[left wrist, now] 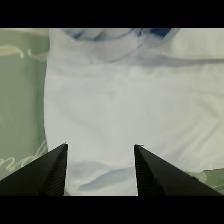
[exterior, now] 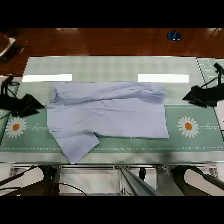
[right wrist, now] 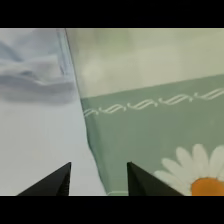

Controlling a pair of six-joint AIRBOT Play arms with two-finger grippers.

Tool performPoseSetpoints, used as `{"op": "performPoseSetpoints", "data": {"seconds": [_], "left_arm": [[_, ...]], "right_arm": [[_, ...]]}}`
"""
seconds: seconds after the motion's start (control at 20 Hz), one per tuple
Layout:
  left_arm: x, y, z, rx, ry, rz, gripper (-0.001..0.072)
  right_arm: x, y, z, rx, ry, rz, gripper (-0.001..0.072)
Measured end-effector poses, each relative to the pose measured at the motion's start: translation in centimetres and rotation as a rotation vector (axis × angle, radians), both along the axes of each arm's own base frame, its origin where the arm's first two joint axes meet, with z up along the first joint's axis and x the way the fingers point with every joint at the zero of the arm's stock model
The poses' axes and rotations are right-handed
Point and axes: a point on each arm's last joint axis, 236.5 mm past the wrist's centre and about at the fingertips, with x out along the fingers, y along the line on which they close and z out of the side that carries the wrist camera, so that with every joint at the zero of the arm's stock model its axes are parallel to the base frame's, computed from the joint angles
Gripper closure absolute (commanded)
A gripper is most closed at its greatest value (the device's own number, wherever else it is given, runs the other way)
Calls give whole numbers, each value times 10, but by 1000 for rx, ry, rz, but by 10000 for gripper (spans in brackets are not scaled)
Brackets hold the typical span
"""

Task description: Fold the shirts.

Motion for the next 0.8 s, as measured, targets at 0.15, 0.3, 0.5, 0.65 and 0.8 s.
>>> {"op": "performPoseSetpoints", "data": {"seconds": [0.15, 0.3, 0.5, 0.65, 0.8], "left_arm": [[-50, -17, -27, -54, 90, 67, 199], [-83, -34, -46, -103, 174, 99, 199], [-107, -54, -60, -154, 236, 115, 199], [-119, -69, -68, -181, 266, 115, 203], [-125, -79, -79, -170, 273, 106, 684]], "right_arm": [[-43, 32, -19, 82, -8, -34, 306], [-72, 53, -35, 137, -2, -46, 306], [-87, 64, -46, 164, 3, -49, 306], [-89, 66, -48, 166, -5, -56, 306], [-88, 58, -53, 132, -7, -72, 306]]}}
